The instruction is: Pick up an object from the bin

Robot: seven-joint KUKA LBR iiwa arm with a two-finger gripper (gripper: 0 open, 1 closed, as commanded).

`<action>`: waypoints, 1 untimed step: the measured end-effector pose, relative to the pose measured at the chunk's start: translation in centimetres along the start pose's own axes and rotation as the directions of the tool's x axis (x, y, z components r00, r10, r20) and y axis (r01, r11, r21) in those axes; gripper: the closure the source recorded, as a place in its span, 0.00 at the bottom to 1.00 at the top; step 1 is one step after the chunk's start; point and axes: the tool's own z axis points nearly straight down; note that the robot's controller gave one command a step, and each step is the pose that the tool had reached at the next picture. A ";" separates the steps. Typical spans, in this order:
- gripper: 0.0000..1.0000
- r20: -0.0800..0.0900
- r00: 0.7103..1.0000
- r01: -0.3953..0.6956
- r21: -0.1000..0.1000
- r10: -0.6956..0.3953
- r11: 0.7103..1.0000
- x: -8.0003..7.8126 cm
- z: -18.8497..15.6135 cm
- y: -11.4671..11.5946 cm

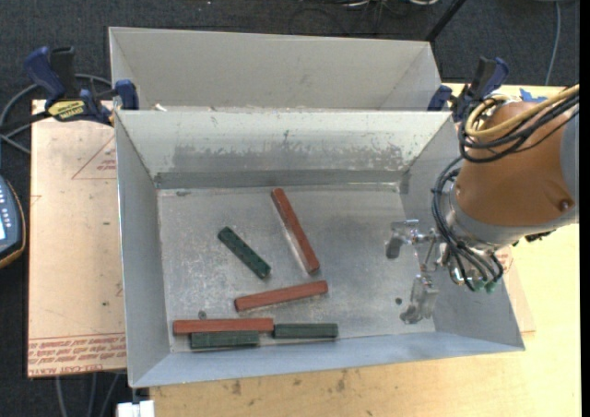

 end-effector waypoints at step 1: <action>0.00 0.006 1.000 -0.019 -0.003 0.019 1.000 -3.1 11.6 10.1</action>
Offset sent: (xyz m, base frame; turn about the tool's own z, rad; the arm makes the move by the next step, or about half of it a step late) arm 0.0306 0.0959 -0.1127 0.0265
